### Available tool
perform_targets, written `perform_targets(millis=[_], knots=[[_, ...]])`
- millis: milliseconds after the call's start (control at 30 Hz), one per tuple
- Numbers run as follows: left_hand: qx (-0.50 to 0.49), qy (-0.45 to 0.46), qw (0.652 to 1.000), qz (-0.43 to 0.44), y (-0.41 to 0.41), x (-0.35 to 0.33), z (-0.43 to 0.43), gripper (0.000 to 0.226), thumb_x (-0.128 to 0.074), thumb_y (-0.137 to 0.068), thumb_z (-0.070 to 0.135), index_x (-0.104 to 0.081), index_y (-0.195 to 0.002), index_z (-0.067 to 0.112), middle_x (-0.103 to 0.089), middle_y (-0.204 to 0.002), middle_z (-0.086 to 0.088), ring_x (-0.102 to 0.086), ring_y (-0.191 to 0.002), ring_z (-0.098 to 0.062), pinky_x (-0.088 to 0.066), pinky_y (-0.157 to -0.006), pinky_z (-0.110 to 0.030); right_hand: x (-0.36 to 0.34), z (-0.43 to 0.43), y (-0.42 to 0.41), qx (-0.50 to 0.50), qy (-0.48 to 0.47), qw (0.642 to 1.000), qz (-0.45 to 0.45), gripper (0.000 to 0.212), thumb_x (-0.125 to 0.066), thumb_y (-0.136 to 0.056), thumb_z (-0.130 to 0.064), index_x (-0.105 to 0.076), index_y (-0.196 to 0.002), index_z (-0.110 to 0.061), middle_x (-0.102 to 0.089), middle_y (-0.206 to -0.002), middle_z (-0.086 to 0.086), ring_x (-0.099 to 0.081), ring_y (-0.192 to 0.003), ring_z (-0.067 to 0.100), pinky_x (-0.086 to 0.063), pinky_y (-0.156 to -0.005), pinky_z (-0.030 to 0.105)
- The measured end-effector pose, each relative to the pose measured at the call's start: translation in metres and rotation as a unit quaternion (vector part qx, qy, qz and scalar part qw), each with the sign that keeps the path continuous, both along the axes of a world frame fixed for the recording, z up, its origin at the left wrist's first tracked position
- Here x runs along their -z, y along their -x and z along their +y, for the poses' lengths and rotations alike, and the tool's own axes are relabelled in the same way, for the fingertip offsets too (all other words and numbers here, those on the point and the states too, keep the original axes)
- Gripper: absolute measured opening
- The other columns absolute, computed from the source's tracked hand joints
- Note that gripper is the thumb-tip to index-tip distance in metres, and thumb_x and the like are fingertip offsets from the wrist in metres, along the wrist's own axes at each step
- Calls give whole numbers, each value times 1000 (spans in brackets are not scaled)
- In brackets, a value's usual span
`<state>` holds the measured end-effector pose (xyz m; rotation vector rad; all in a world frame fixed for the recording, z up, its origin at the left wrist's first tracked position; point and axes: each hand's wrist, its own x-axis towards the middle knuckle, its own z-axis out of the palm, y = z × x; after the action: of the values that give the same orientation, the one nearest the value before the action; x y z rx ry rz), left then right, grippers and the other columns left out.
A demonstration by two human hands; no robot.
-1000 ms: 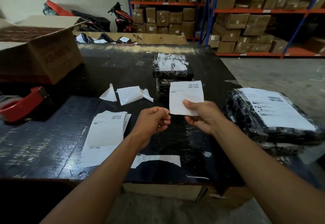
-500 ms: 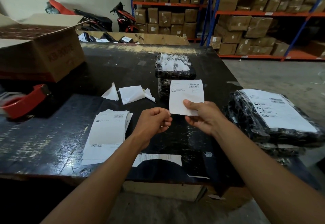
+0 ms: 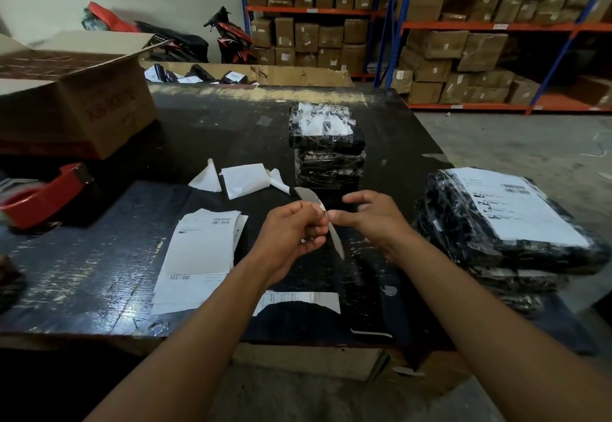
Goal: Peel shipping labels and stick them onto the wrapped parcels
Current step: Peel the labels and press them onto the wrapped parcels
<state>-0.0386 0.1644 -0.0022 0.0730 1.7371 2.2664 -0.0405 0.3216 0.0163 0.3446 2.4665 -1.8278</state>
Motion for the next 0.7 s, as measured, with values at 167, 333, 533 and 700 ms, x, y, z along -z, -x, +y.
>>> perform_targets(millis=[167,333,533,700], knots=[[7,5,1000,10,0,-1,2,22,-58,-92,11,-68,-73,15,-64,-74,-4,-59,-70,-13,-52,-72,-31,-4,-1,-3,-57,53,997,29,12,-73,-87,-20,-73,-97,-15,-77,-91,2,-74,-87,15,-52,-82,35],[-11,27,999,23,0,-1,-2,20,-61,-92,14,-70,-75,14,-63,-75,-6,-59,-72,-15,-54,-77,-34,-9,-2,-5,-114,93,989,-8,31,-69,-87,-43,-74,-99,-15,-77,-95,2,-74,-91,16,-49,-91,42],[-20,45,999,24,-1,0,-9,16,-60,-91,10,-69,-78,12,-63,-76,-7,-59,-69,-13,-53,-71,-30,-8,-9,-3,-96,93,991,-9,16,-68,-90,-24,-74,-99,-12,-77,-94,6,-74,-90,19,-52,-95,44],[-107,27,992,-59,-2,-3,-13,10,-55,-89,4,-64,-84,6,-65,-77,-7,-52,-53,-8,-39,-44,-15,0,-16,1,-46,111,993,-18,14,-59,-97,-20,-70,-99,-12,-77,-88,3,-75,-83,16,-55,-89,41]])
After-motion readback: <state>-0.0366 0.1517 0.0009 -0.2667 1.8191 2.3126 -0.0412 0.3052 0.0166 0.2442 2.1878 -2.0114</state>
